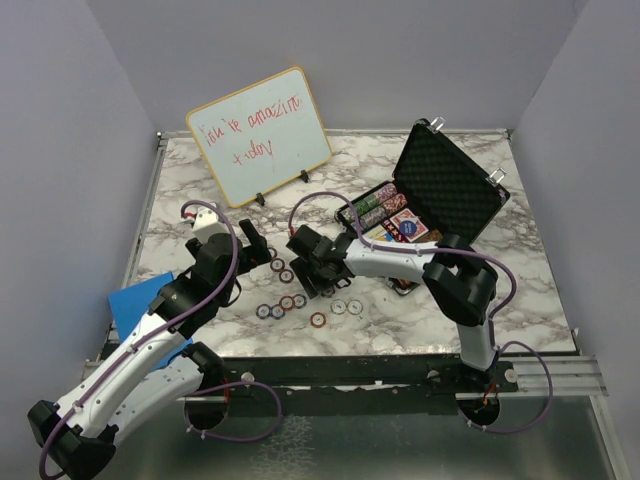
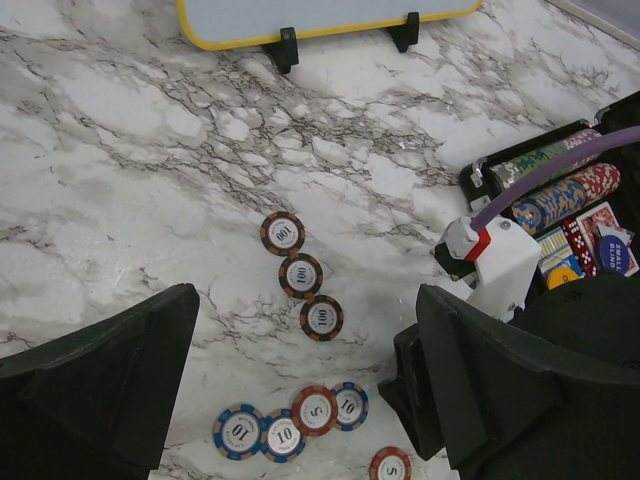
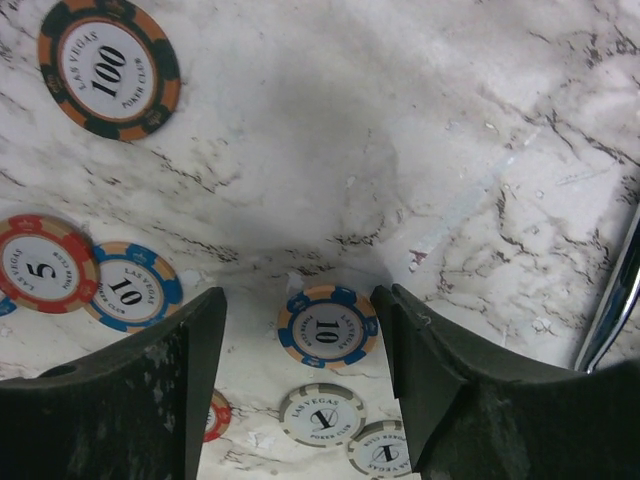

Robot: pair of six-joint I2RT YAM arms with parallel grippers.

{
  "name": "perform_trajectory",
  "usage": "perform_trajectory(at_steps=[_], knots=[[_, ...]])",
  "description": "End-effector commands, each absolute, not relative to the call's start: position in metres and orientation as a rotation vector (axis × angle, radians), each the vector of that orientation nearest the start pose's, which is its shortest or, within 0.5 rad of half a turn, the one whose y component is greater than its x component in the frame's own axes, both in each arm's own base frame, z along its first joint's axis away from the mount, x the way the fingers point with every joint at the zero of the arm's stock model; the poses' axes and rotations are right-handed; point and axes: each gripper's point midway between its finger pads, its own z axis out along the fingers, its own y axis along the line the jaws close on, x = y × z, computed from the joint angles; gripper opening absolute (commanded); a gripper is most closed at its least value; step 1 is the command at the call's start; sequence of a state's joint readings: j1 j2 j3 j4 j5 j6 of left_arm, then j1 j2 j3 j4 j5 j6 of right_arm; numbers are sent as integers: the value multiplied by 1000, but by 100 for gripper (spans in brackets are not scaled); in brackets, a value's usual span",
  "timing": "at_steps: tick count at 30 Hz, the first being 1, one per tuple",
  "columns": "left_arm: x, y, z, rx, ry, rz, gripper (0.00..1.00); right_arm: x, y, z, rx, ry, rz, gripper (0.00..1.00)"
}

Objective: Pack up texas hold em set

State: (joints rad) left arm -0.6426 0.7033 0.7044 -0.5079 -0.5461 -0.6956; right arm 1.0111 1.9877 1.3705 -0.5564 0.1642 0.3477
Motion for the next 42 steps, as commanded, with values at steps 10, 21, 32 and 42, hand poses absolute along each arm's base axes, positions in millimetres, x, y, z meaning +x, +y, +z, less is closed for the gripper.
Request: perform_trajectory(at_steps=[10, 21, 32, 42], knots=[[245, -101, 200, -378, 1973, -312, 99, 209, 300, -15, -939, 2715, -24, 65], [241, -103, 198, -381, 1978, -343, 99, 216, 293, -32, -801, 2775, -82, 41], [233, -122, 184, -345, 2036, -457, 99, 245, 304, 47, -583, 2636, 68, 39], [221, -187, 159, -131, 2107, -800, 98, 269, 294, 57, -409, 2623, 149, 40]])
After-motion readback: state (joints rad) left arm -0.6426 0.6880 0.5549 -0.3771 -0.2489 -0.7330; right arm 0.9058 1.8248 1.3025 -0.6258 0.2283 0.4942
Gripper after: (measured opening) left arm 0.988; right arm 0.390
